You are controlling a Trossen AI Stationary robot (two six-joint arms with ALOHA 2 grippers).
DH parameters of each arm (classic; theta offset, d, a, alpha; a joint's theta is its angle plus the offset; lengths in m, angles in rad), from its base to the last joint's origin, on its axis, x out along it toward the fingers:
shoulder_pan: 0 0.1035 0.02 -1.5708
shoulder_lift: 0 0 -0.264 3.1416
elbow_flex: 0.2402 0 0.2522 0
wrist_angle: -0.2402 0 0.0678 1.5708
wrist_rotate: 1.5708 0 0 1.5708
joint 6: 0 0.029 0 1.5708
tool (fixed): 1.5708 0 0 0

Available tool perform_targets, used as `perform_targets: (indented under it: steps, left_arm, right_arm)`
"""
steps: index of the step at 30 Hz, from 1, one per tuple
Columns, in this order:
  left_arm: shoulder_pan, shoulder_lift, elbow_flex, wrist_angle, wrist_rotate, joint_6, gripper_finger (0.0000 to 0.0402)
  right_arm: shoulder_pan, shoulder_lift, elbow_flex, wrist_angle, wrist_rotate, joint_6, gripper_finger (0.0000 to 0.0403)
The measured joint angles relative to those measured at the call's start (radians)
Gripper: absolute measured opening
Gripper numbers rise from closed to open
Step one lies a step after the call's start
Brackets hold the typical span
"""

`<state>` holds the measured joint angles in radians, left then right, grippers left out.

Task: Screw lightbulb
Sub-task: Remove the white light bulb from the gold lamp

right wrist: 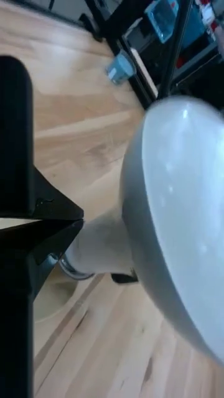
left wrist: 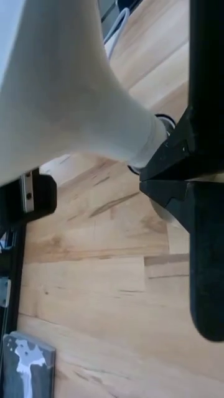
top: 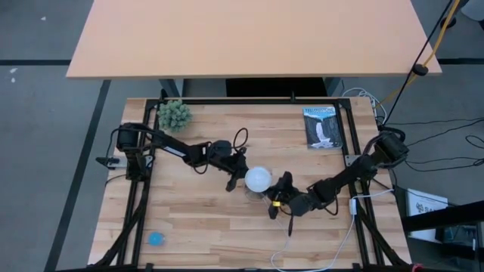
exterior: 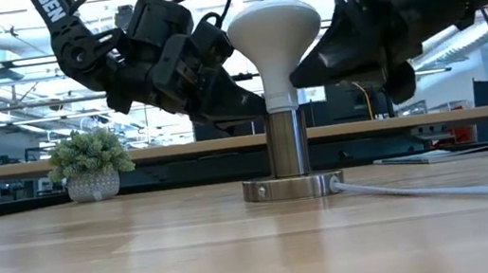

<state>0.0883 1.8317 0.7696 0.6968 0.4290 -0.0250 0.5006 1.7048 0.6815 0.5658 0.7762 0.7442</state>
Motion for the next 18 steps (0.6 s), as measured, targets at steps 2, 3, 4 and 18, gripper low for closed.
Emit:
perform_targets:
  steps: [2, 3, 4, 18]
  left_arm:
    - [-0.008, 0.000, 0.000, 0.000, 0.000, -0.001, 0.0000]
    - [-0.012, 0.000, 0.000, 0.000, 0.000, -0.001, 0.0000]
    - [-0.017, 0.000, 0.000, 0.000, 0.000, -0.002, 0.0000]
    - [-0.036, -0.038, 0.000, -0.058, -0.014, -0.009, 0.0000]
  right_arm:
    - [-0.008, 0.006, 0.000, -0.001, -0.001, -0.004, 0.0000]
    - [-0.011, 0.010, 0.000, 0.000, -0.001, -0.004, 0.0000]
    - [-0.012, 0.016, 0.000, 0.000, 0.001, -0.004, 0.0000]
    - [-0.047, 0.027, 0.000, -0.127, 0.188, 0.034, 0.0000]
